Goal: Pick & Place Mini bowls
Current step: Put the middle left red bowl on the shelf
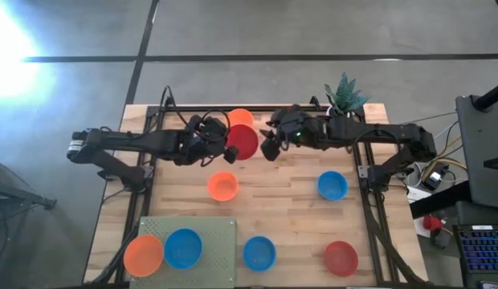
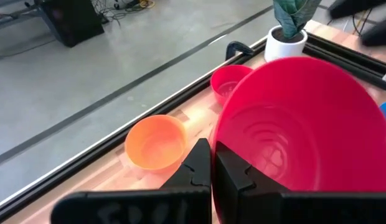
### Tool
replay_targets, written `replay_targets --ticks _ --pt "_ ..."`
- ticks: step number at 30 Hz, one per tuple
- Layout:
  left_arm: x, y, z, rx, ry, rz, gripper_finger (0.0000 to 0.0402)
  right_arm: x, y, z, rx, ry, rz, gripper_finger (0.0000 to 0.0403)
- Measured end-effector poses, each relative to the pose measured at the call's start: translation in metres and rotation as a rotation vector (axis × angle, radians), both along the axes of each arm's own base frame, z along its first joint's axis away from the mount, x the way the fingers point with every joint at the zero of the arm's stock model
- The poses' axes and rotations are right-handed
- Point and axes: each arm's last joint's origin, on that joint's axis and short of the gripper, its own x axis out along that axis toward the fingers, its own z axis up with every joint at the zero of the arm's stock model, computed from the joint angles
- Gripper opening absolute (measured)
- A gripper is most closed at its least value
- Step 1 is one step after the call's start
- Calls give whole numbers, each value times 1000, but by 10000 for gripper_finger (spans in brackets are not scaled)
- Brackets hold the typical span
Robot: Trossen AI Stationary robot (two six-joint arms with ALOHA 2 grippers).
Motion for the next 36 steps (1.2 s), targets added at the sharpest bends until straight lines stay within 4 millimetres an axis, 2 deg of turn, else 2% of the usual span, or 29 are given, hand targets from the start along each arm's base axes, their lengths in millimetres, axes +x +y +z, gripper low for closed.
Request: replay_targets --ticks 10,19,25,36 --pt "-31 -2 11 -86 67 -117 0 -33 10 34 35 -113 91 176" --pt "-48 -14 20 -225 125 -532 0 -47 16 47 20 -147 147 175" --pt "-44 -27 15 -299 167 -778 0 -52 18 51 37 -159 215 172" --pt "-24 -63 -7 -436 272 -1008 0 -54 20 52 46 -160 285 171"
